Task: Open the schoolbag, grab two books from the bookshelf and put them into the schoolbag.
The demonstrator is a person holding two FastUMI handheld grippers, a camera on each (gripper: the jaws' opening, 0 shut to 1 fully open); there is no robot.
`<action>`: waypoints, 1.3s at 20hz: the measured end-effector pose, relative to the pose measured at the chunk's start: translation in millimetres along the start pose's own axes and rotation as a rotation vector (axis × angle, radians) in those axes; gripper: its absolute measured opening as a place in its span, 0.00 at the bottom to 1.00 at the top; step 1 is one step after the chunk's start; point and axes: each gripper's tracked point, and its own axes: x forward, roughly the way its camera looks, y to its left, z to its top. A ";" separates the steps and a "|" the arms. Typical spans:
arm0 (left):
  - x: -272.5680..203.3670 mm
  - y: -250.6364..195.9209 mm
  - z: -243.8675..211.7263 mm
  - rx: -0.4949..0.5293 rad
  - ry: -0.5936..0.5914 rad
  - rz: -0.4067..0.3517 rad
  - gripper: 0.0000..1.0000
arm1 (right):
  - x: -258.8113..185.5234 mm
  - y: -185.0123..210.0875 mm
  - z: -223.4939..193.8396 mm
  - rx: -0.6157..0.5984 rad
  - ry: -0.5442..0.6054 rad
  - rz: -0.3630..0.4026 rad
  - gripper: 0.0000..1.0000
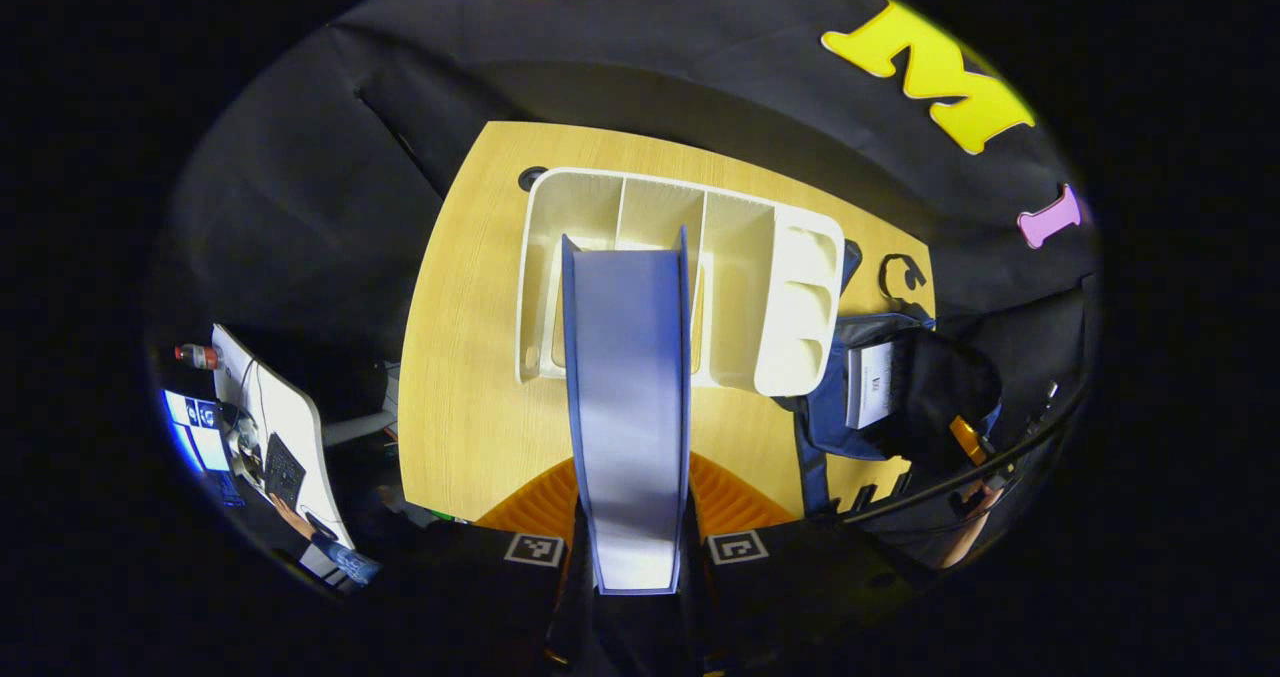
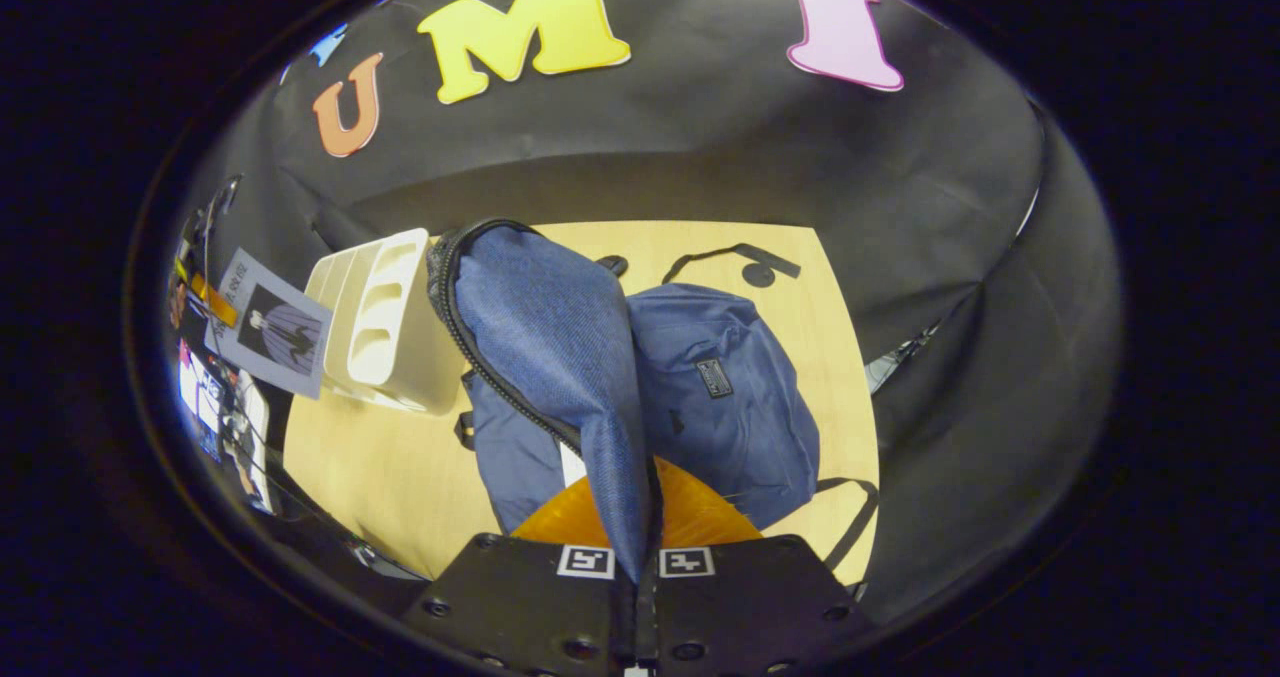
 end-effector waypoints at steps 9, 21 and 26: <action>-65.3 -51.9 -29.8 0.036 -0.194 -0.180 0.38 | -3.7 0.0 -4.6 0.016 -0.006 0.015 0.02; -3.3 -217.2 -80.1 0.127 -0.142 -0.569 0.38 | -12.7 -3.3 -2.6 -0.013 -0.019 0.000 0.02; 49.3 -259.2 -100.1 0.089 -0.069 -0.668 0.38 | -12.2 -9.7 0.7 0.011 -0.011 0.005 0.05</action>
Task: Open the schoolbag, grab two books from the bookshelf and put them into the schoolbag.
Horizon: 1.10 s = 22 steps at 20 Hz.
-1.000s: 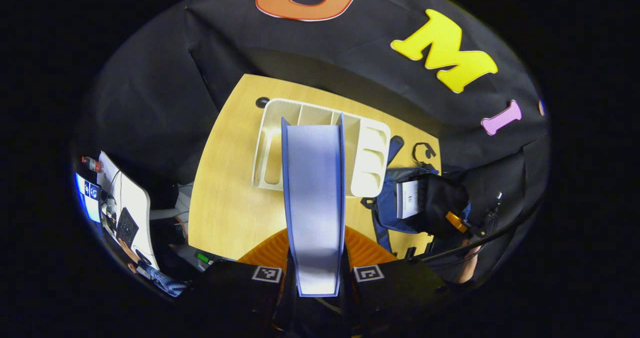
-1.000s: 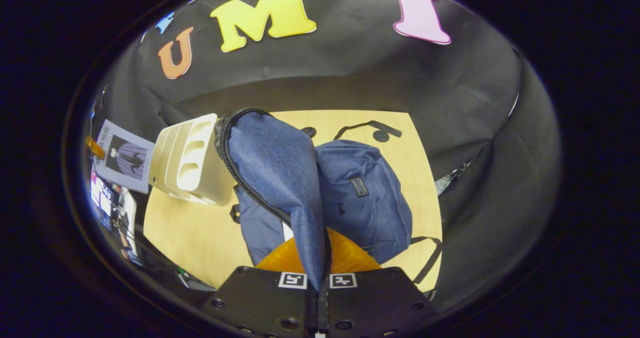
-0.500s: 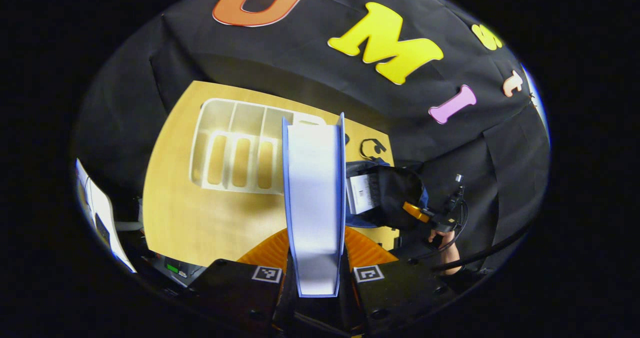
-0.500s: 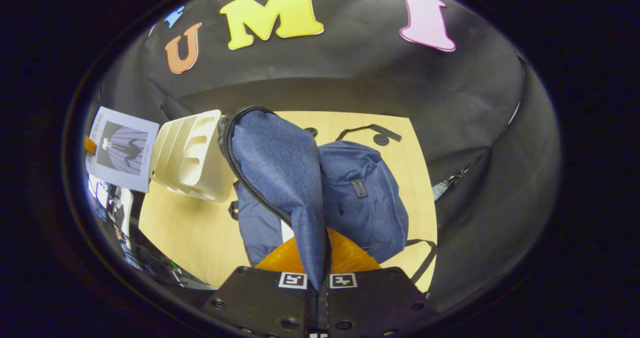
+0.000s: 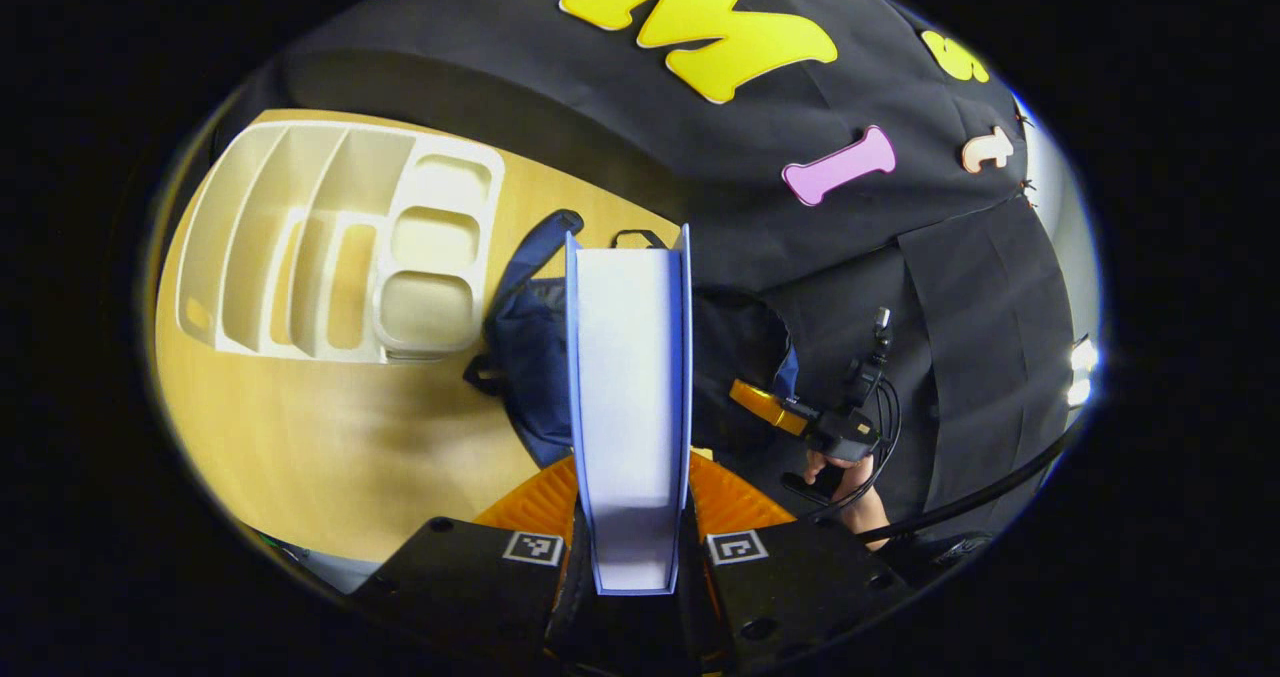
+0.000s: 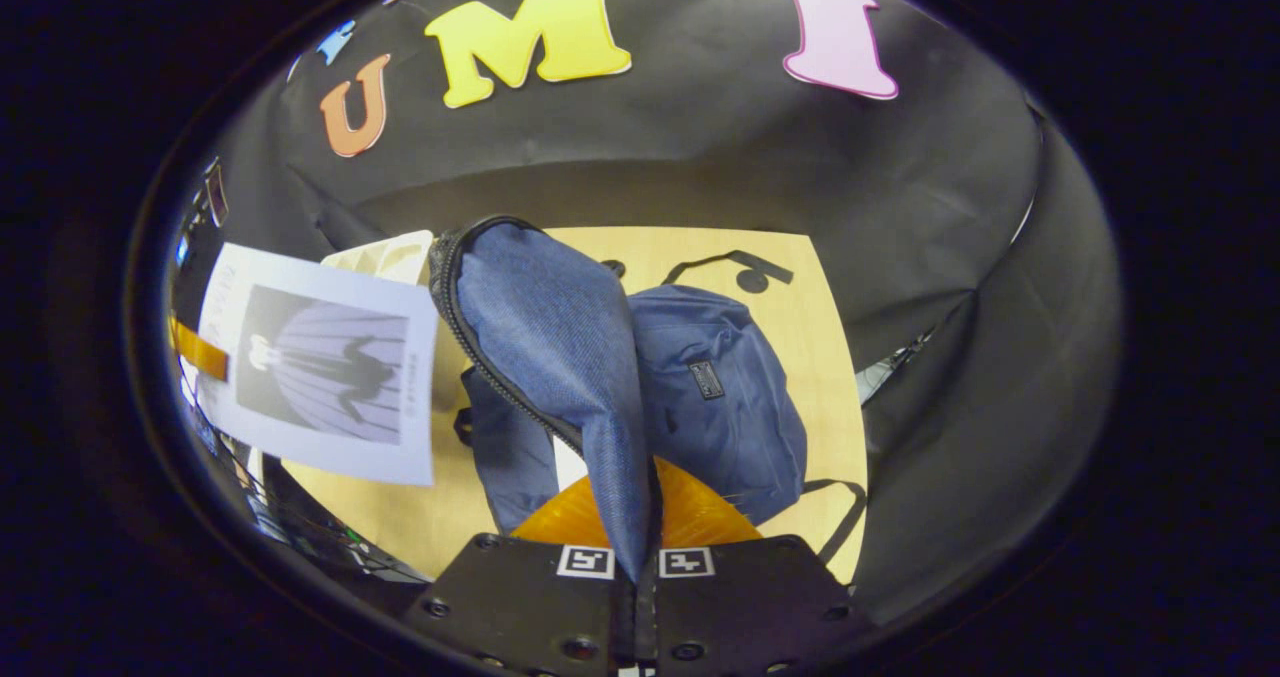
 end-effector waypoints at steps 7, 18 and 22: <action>87.6 8.5 -28.1 -0.046 0.065 -0.013 0.38 | -0.3 -3.0 6.2 0.019 0.004 0.000 0.02; 168.0 13.5 -18.5 -0.089 0.015 -0.076 0.38 | -2.0 -0.6 12.6 -0.022 0.036 -0.016 0.05; 193.4 8.9 -13.9 -0.119 -0.001 -0.138 0.43 | -2.5 1.9 15.0 -0.044 0.044 -0.019 0.05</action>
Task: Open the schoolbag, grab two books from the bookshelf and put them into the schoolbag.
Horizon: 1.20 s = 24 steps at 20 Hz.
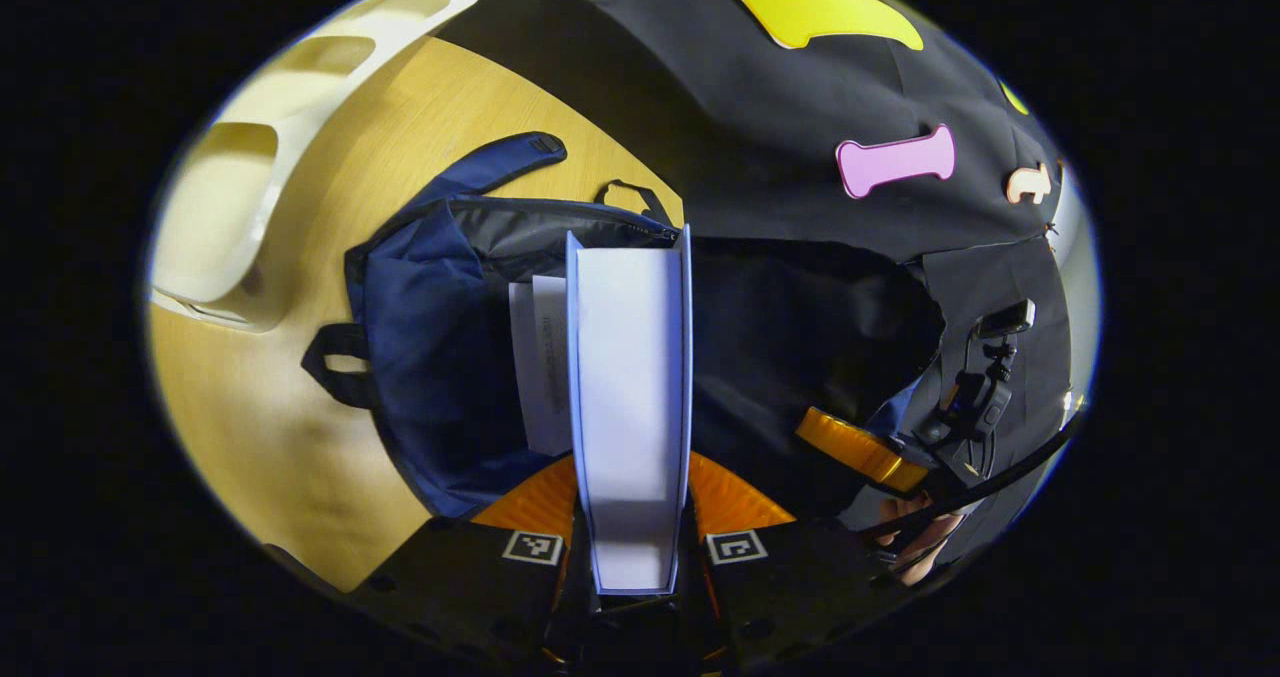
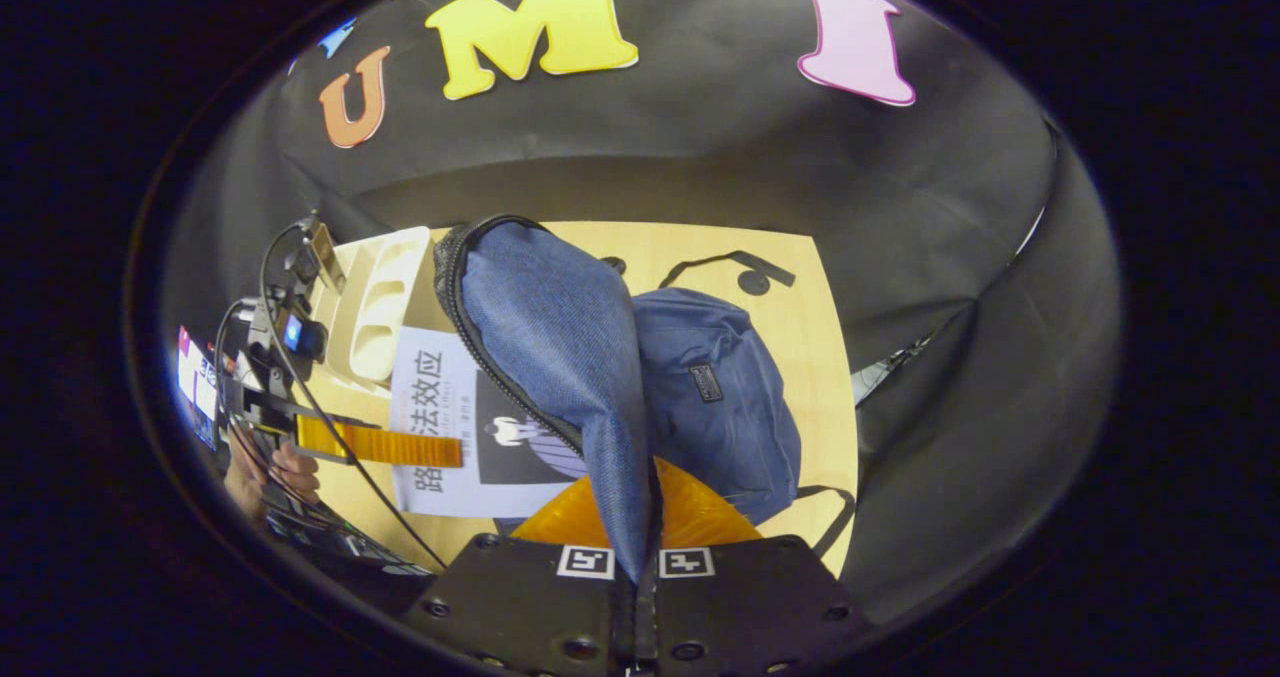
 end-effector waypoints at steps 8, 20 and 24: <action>49.3 -7.2 8.5 -0.014 0.001 -0.088 0.38 | -2.2 -3.4 6.7 0.002 0.009 0.001 0.01; 109.1 -7.8 16.2 -0.068 0.015 -0.204 0.38 | -0.3 1.2 15.2 -0.010 0.012 0.012 0.01; 118.9 6.7 16.6 -0.072 0.023 -0.153 0.44 | 3.2 3.0 17.0 -0.014 0.016 0.013 0.05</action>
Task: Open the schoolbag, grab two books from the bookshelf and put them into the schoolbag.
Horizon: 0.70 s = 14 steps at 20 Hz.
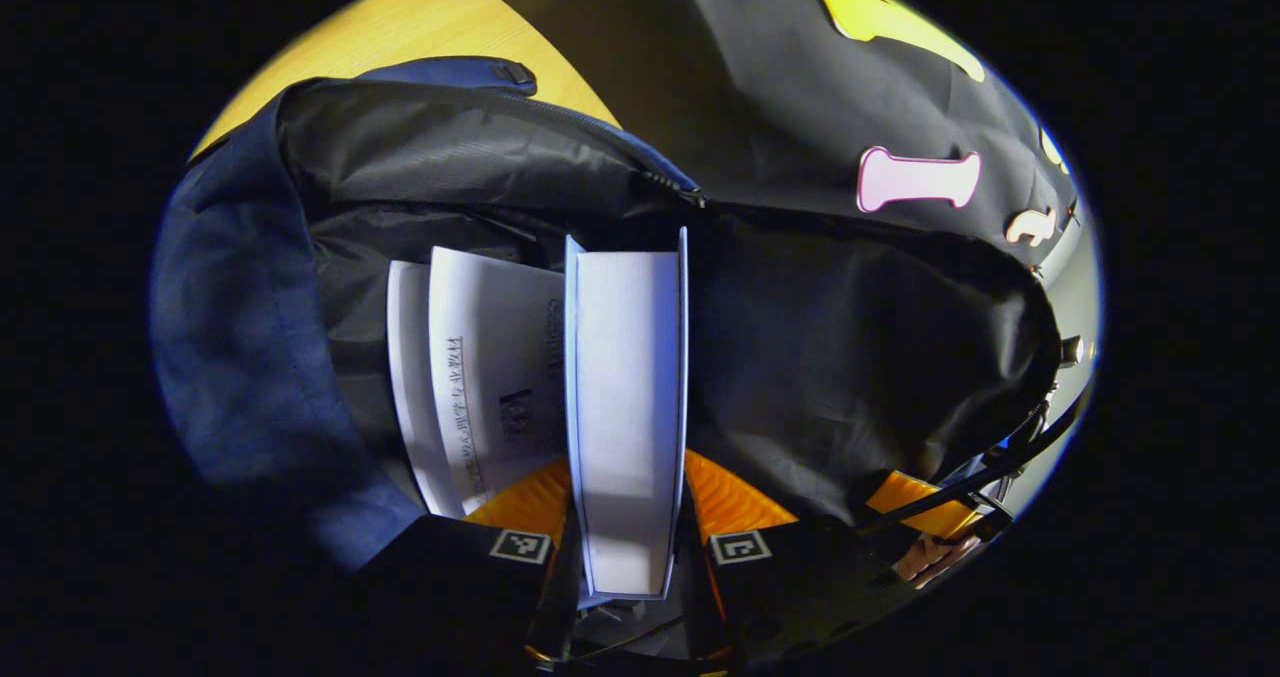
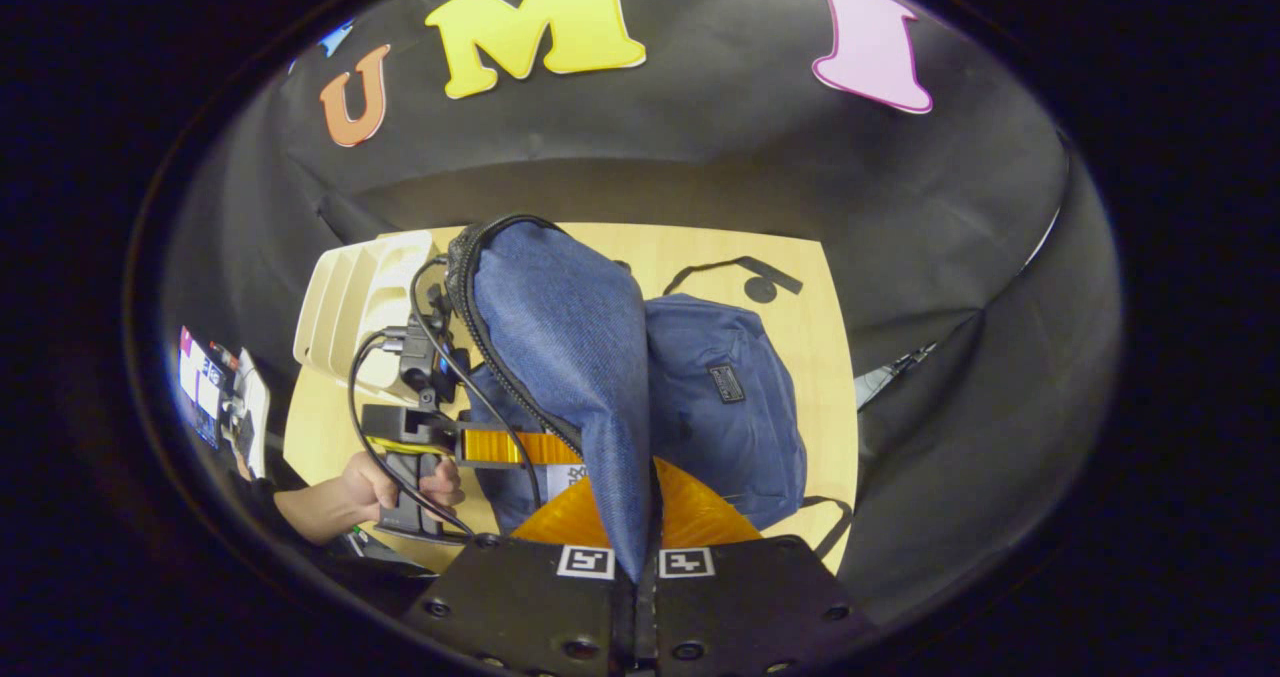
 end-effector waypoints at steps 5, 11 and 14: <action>5.6 17.5 -2.4 0.024 0.032 0.107 0.77 | 2.6 1.7 -2.4 -0.001 0.009 0.007 0.05; -9.1 31.8 -5.5 0.034 0.092 0.298 0.82 | 5.3 -0.9 -4.8 0.005 0.013 0.011 0.05; -25.8 36.5 -6.8 0.025 0.112 0.394 0.94 | 6.3 2.6 -6.2 0.005 0.012 0.018 0.05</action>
